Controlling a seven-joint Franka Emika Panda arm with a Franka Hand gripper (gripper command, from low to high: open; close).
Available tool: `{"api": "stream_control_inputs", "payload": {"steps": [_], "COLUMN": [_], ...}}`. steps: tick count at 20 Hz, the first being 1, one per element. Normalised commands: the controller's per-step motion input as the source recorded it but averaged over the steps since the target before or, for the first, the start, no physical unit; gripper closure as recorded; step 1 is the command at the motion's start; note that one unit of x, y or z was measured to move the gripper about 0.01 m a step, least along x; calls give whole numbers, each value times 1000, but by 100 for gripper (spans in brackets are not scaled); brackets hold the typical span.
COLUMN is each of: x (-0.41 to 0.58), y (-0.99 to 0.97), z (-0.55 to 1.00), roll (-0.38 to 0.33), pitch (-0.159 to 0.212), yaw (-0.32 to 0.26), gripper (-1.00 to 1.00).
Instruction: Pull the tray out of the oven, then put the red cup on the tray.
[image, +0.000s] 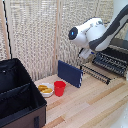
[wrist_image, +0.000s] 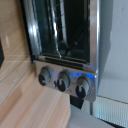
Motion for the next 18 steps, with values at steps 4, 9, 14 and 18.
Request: {"api": "stream_control_inputs", "payload": {"steps": [4,9,14,18], "x": [1,37,115,209], "y": [-549,-649,-719,-589], "z": [-29,-93,-26,-81], "roll": [-112,-43,-43,-75], "pitch": [110,87,4,0], "yaw": [164,180,103,13], "gripper": [-100,-100,-100,-100]}}
